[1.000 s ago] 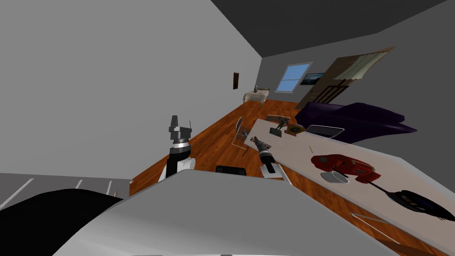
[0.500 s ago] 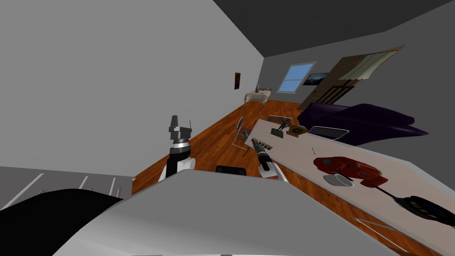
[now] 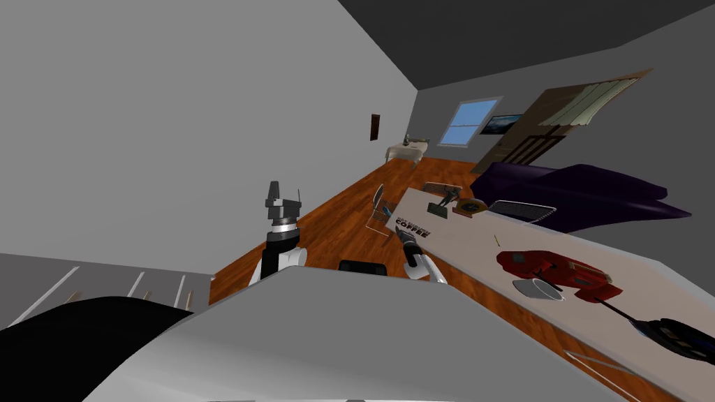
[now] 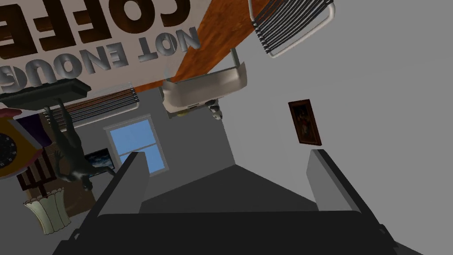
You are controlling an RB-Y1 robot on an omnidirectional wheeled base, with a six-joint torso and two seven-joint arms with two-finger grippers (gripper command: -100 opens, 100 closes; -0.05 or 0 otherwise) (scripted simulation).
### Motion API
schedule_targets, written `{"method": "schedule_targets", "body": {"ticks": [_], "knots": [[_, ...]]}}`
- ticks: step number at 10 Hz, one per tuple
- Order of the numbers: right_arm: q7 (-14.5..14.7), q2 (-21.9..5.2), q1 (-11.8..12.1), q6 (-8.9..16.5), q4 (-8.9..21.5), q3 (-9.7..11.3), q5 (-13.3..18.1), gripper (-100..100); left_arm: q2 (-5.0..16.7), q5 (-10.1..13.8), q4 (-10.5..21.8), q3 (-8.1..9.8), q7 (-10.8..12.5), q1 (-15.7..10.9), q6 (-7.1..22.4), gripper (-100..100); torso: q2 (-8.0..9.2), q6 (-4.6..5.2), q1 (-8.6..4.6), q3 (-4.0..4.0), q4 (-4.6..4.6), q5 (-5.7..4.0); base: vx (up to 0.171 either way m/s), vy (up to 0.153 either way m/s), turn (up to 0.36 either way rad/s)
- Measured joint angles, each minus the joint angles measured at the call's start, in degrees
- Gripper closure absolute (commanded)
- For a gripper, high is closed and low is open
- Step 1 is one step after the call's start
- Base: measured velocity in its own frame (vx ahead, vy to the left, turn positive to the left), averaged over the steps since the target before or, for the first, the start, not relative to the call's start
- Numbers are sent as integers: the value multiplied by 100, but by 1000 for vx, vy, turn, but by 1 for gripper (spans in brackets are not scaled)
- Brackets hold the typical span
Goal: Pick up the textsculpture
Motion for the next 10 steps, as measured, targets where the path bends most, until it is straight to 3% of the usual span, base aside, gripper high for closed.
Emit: {"method": "schedule_targets", "body": {"ticks": [2,4,6,10], "knots": [[175,44,-149,221,353,66,333,-100,0,0,0,0,0,0,0,0,-3,0,0,-1,0,0,28,-14,38],[368,-48,-237,587,539,266,520,-100,0,0,0,0,0,0,0,0,-4,0,-1,-2,-1,0,17,-12,12],[452,37,-338,672,818,245,830,-100,0,0,0,0,0,0,0,0,-3,-2,0,-1,0,0,26,-16,38],[821,-20,-615,1134,1402,454,1292,-100,0,0,0,0,0,0,0,0,-11,-1,-6,-6,-1,-1,39,-25,36]]}}
